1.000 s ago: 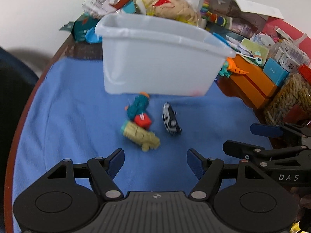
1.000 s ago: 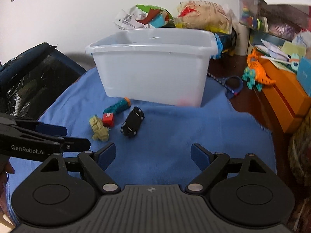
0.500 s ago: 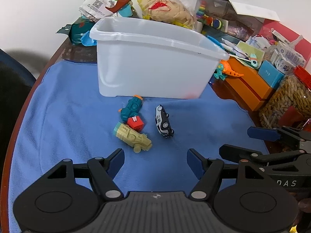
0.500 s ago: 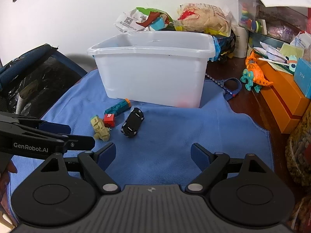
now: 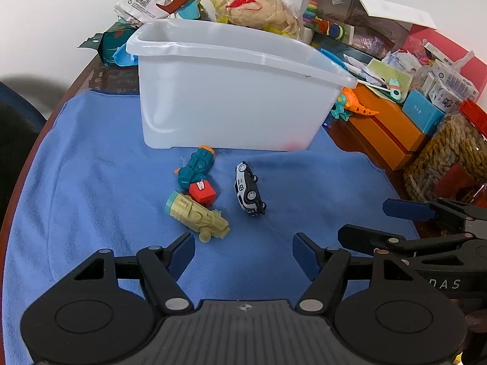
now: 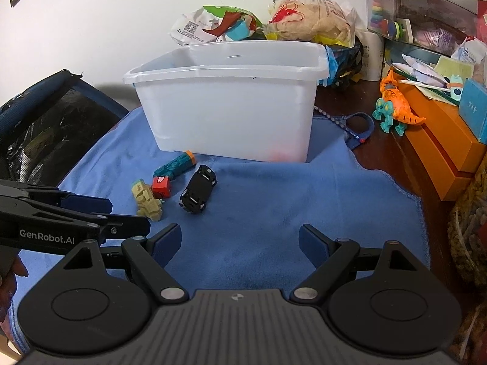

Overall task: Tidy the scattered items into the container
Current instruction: 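Move both open tools back toward the remaining toys on the cloth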

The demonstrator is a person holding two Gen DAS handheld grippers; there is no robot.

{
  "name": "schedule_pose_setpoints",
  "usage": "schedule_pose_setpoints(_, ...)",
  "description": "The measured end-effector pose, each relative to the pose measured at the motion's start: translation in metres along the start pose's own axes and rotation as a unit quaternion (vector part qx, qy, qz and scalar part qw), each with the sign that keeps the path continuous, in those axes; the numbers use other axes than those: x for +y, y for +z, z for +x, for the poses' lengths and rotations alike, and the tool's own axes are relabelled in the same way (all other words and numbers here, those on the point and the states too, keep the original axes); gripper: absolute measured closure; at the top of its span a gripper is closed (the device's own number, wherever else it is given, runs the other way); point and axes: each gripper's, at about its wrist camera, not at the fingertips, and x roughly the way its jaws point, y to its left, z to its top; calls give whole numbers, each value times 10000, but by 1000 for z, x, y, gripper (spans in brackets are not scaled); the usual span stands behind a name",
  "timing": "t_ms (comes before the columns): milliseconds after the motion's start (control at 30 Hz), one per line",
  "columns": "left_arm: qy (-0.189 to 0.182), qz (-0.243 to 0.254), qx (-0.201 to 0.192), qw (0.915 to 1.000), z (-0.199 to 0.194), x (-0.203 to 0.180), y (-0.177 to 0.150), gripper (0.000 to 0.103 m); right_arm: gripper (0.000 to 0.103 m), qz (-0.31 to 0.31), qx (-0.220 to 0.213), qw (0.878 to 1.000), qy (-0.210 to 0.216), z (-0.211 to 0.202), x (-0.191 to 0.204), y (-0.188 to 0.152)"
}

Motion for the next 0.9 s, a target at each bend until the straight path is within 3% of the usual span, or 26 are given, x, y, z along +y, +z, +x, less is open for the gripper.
schedule_pose_setpoints(900,-84,-114,200,9997,25,13,11,29,16,27,115,9999,-22,26,-5,14)
